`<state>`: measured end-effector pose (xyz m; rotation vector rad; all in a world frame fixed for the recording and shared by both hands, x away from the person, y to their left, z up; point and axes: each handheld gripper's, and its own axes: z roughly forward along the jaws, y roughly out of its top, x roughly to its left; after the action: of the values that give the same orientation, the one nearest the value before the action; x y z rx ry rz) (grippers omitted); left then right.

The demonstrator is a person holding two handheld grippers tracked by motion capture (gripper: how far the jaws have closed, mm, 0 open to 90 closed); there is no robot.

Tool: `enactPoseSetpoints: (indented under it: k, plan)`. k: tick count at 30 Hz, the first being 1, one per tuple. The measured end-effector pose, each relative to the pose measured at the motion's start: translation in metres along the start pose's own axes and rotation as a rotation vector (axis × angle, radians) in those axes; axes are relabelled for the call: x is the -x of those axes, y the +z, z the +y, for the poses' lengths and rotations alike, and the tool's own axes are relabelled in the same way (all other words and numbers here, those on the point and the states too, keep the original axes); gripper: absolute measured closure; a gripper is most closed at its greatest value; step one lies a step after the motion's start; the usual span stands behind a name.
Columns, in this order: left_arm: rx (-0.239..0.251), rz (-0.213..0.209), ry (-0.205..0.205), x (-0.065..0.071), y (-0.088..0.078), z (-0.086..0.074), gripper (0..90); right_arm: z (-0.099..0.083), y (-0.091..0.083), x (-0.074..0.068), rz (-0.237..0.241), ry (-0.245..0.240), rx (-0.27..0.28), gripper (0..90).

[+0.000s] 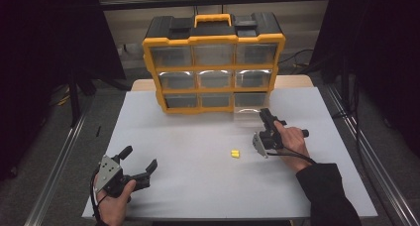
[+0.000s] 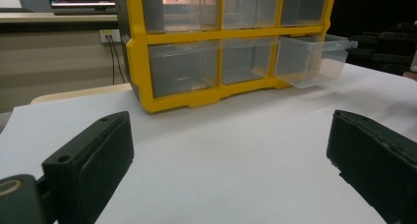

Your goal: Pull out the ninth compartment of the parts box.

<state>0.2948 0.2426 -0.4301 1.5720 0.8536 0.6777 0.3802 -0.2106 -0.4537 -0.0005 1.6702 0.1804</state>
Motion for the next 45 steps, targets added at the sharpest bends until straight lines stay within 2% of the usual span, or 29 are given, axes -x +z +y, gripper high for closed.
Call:
enactPoseSetpoints:
  k: [3,8,9,11,13,23,29,30,35,40,41,44,45]
  plan:
    - [0.0,0.0,-0.001,0.0,0.0,0.0,3.8,0.0,-0.002,0.001,0.003,-0.014,0.001,78.9]
    - [0.0,0.0,-0.001,0.0,0.0,0.0,3.8,-0.001,-0.005,0.001,0.009,0.001,0.004,78.7]
    - [0.001,0.0,0.0,0.0,0.0,0.0,3.8,-0.001,-0.005,0.002,0.004,-0.017,0.011,78.8]
    - [0.0,0.0,-0.001,0.0,0.0,0.0,3.8,-0.002,-0.007,0.002,0.004,-0.018,0.015,78.8]
    - [0.001,0.001,0.002,0.0,0.0,0.0,3.8,-0.002,-0.008,0.001,0.009,-0.001,0.006,78.7]
    - [-0.001,0.002,0.003,0.0,0.0,0.0,3.8,-0.002,-0.01,0.002,0.016,-0.012,0.018,78.6]
    - [-0.002,0.0,0.005,0.0,0.0,0.0,3.8,-0.003,-0.012,0.001,0.022,0.017,0.008,78.4]
    - [-0.001,0.001,0.006,0.0,0.0,0.0,3.8,-0.003,-0.011,0.002,0.018,-0.004,0.015,78.4]
    - [-0.001,0.0,0.001,0.0,0.001,0.0,3.8,-0.002,-0.012,0.002,0.019,0.002,0.012,78.2]
    - [-0.001,0.004,-0.001,0.0,0.0,0.0,3.8,-0.003,-0.011,0.002,0.021,0.017,0.012,77.7]
    - [0.0,0.0,-0.003,0.0,0.0,0.0,3.8,-0.003,-0.012,0.002,0.024,0.041,0.008,77.2]
    - [-0.001,-0.001,0.003,0.0,0.0,0.0,3.8,-0.004,-0.011,0.003,0.028,0.052,0.013,76.4]
    - [-0.002,0.0,0.005,0.0,0.0,0.0,3.8,-0.004,-0.011,0.004,0.031,0.071,0.018,74.8]
